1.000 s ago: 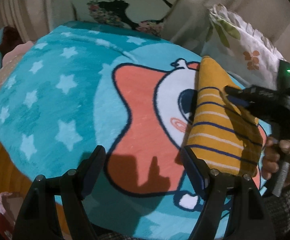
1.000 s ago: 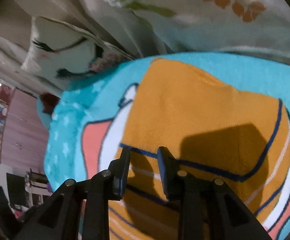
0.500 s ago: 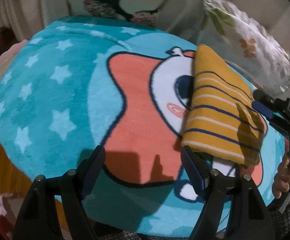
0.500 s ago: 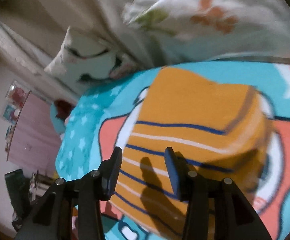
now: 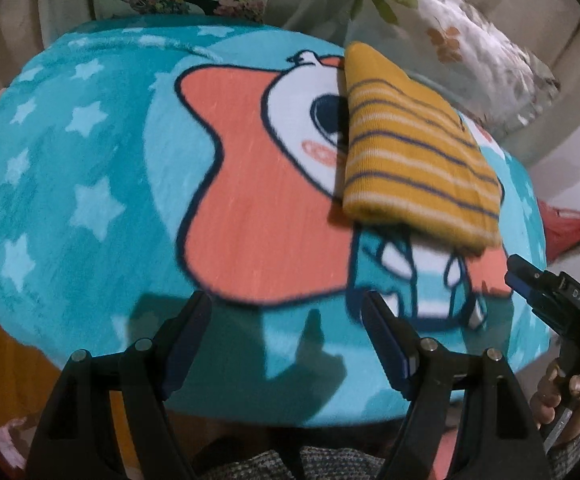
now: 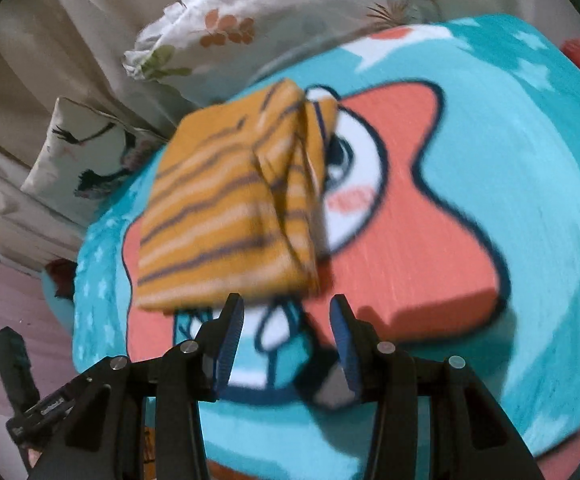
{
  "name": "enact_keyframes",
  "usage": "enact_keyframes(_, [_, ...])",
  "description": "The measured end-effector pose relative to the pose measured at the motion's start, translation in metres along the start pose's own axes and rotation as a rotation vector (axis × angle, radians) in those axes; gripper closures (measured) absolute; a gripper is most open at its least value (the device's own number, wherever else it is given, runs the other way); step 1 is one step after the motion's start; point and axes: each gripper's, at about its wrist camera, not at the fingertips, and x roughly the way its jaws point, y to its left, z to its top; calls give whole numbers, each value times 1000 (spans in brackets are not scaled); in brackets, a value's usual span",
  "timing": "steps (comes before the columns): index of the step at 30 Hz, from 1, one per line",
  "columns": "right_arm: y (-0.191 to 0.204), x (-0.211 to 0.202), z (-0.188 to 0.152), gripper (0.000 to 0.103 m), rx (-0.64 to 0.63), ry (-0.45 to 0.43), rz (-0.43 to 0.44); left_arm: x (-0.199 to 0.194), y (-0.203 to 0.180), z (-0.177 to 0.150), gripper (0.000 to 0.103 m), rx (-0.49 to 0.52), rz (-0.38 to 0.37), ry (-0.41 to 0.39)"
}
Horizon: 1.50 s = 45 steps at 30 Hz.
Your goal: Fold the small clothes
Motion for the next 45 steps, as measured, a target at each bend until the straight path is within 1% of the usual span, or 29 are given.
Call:
enact_keyframes(3, [1,-3,-26,54,34,-2,6,-13,8,-16,26,33,19,-9])
enact_keyframes(7, [14,-6,-57,54,15,-3,-28,-29,15,-29,26,73,54,-45])
enact_keyframes(13, [34,-18,-85,54,-18,-26,-72,-64,15,-42,26,142,98,-163])
enact_keyframes(16, [42,-26,-92,52,-35,-44,-84,-82,11,-48,26,187,121,-224])
enact_keyframes(18, [47,-31,-97,51,-40,-55,-95,-94,9,-53,25,199,129,-271])
enact_keyframes(19, [49,-33,-99,51,-44,-60,-98,-100,9,-55,24,200,137,-299])
enact_keyframes(21, [54,-37,-104,51,-55,-69,-106,-115,7,-61,18,203,168,-375])
enact_keyframes(22, [56,-38,-106,51,-60,-74,-110,-124,6,-64,17,206,189,-426])
enact_keyframes(24, [62,-43,-110,51,-74,-84,-115,-148,4,-73,8,201,240,-567])
enact_keyframes(26, [67,-47,-115,50,-81,-93,-122,-167,4,-80,2,182,278,-674])
enact_keyframes(27, [68,-48,-116,50,-81,-94,-123,-175,5,-83,0,171,271,-709])
enact_keyframes(28, [69,-50,-117,50,-80,-96,-123,-184,6,-84,0,160,241,-737])
enact_keyframes(30, [72,-54,-119,50,-87,-109,-132,-192,7,-82,0,163,198,-757])
enact_keyframes(31, [75,-57,-121,50,-100,-121,-143,-195,6,-79,0,169,182,-759])
enact_keyframes(33, [81,-61,-124,50,-124,-141,-165,-198,2,-70,0,210,147,-731])
enact_keyframes(34, [84,-62,-125,50,-136,-149,-176,-198,-1,-64,0,235,115,-710])
enact_keyframes(35, [87,-64,-126,50,-149,-157,-189,-195,-3,-58,0,254,72,-668])
enact_keyframes(36, [89,-64,-127,49,-156,-161,-196,-190,-4,-51,0,264,28,-605])
enact_keyframes(38, [93,-62,-128,48,-170,-159,-207,-180,-6,-47,0,247,-6,-525])
enact_keyframes(41, [98,-59,-132,48,-199,-151,-236,-157,-8,-53,0,239,20,-456])
enact_keyframes(45, [100,-54,-136,46,-234,-147,-275,-124,-8,-66,0,253,105,-364])
